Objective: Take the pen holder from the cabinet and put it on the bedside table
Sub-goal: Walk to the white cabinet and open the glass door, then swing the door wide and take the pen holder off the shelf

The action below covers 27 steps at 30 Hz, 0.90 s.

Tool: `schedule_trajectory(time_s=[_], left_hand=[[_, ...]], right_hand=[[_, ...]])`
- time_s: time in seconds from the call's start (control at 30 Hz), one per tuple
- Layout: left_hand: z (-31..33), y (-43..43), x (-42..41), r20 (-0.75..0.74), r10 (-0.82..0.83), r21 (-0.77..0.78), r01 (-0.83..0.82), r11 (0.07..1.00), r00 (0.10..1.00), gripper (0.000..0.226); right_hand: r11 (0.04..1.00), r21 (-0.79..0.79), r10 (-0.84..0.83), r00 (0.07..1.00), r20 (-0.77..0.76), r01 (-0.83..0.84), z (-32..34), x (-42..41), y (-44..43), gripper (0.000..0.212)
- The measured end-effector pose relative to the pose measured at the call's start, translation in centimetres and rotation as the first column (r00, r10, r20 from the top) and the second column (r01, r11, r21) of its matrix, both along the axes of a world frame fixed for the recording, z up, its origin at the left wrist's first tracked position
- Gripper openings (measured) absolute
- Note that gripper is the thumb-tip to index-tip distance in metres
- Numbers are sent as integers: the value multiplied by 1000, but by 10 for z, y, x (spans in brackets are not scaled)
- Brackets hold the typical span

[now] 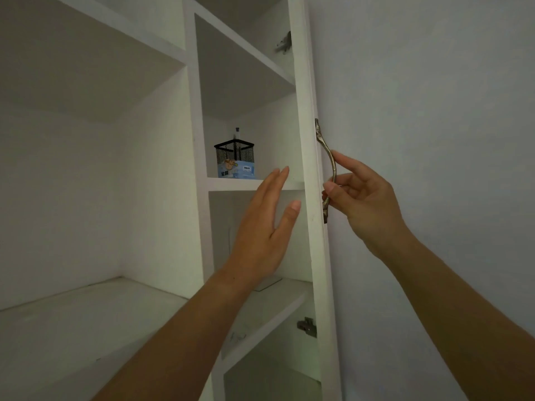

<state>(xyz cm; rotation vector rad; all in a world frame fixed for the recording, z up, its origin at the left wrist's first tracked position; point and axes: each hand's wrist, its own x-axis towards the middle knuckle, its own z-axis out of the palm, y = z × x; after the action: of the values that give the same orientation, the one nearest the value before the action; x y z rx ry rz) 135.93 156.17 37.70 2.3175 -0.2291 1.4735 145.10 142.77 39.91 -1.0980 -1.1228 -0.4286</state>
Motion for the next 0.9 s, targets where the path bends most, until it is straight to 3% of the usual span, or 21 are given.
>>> schedule_trajectory(time_s=[0.2, 0.37, 0.6, 0.9], left_hand=[[18, -22, 16, 2, -153, -53, 153, 987, 988, 53], [22, -35, 27, -89, -355, -81, 348, 934, 931, 55], [17, -49, 36, -26, -399, -157, 390, 907, 917, 47], [16, -73, 57, 8, -410, -220, 402, 889, 912, 54]], right_hand=[[1000, -4, 30, 999, -13, -30, 1, 9, -13, 47], [998, 18, 54, 998, -32, -53, -1, 16, -24, 44], [1000, 3, -7, 994, -111, 7, -27, 26, -39, 43], [992, -66, -112, 994, -19, 111, -86, 21, -68, 47]])
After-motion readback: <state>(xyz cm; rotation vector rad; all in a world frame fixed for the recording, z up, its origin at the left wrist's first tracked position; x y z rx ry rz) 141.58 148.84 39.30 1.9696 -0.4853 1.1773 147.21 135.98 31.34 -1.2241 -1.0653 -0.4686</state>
